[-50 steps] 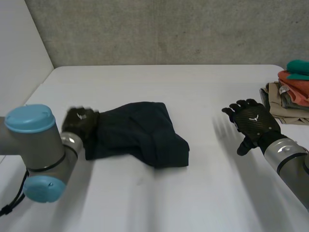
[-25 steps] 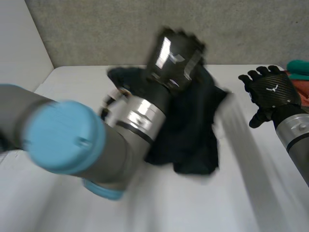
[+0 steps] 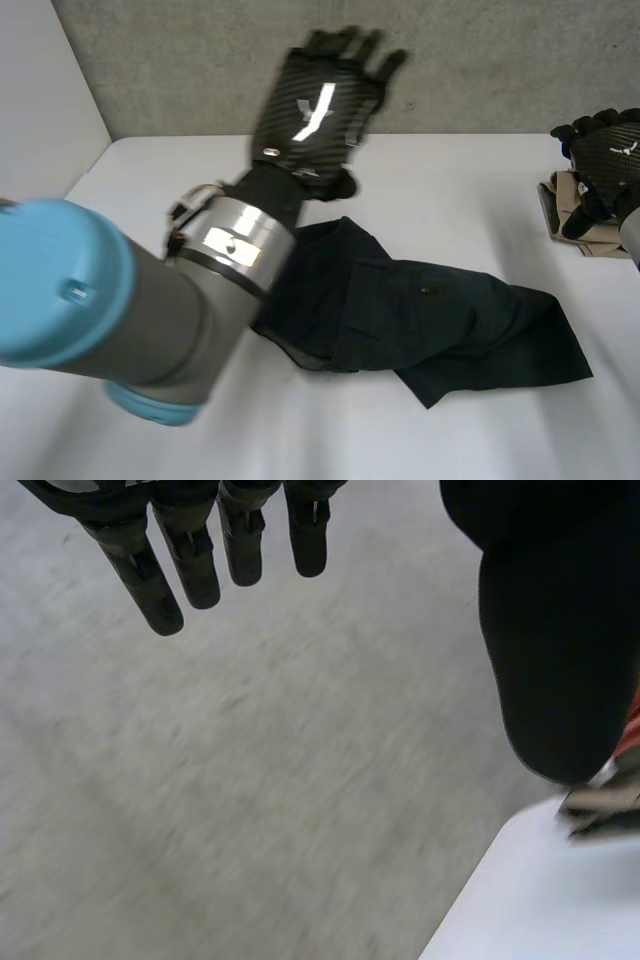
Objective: Fold the laundry.
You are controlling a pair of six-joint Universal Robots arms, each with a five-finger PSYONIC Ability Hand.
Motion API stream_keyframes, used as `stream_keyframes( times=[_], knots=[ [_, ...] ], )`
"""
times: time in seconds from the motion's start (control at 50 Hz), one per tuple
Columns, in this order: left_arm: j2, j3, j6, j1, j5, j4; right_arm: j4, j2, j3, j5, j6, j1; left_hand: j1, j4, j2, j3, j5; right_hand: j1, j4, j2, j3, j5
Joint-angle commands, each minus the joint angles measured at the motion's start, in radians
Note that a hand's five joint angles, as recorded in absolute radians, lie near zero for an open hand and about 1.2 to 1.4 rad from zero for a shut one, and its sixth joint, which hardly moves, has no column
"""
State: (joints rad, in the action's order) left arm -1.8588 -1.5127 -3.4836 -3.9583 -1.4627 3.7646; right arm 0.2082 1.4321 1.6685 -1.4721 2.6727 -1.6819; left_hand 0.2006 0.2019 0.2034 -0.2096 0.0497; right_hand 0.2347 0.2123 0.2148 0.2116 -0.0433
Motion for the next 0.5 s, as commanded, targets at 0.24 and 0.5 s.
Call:
stream_keyframes(
  times=[0.24, 0.5],
  knots=[
    [0.058, -0.215, -0.002, -0.318, 0.001, -0.384, -0.308, -0.113, -0.062, 0.095, -0.020, -0.352, 0.004, 0.003, 0.001, 0.005, -0.020, -0.060, -0.038, -0.040, -0.037, 0.043],
    [-0.063, -0.267, -0.025, -0.302, 0.007, -0.468, -0.089, -0.202, 0.062, -0.057, -0.083, -0.429, 0.010, 0.009, 0.007, -0.001, -0.014, -0.060, -0.038, -0.040, -0.037, 0.043]
  ],
)
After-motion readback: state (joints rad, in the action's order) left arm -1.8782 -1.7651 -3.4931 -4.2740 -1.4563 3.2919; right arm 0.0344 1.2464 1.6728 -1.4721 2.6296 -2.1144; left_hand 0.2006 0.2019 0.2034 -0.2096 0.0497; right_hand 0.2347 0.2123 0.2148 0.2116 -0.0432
